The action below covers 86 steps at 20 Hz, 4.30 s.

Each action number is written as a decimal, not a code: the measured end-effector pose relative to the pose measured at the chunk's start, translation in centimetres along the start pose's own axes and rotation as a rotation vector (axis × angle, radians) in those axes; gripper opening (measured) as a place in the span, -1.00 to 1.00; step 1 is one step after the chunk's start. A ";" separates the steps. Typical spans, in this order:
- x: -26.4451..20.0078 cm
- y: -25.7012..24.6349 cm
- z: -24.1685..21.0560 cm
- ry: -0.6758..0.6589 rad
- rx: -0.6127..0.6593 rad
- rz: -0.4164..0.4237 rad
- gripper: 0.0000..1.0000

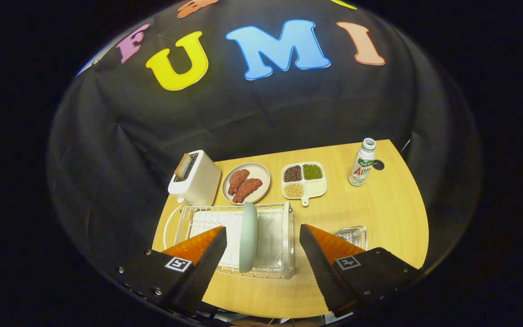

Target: Take the plate from the dish rack, then take the spoon from the basket and place it into the plate.

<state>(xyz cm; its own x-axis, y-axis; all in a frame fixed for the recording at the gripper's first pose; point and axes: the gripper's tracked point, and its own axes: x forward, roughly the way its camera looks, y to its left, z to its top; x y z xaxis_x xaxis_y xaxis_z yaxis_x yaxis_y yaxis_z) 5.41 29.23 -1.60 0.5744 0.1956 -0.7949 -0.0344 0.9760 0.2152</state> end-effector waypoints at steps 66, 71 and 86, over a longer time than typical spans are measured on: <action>-6.0 -4.8 -5.0 0.026 0.045 -0.387 -0.71; -7.6 -6.4 -7.7 0.042 0.065 -0.321 -0.71; -7.6 -12.4 -17.8 0.165 0.169 -0.167 -0.71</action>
<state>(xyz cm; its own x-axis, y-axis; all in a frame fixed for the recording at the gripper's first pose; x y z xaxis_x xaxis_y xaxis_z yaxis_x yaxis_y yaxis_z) -13.11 17.37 -8.30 0.4191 0.0598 -0.9060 0.1946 0.9687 0.1539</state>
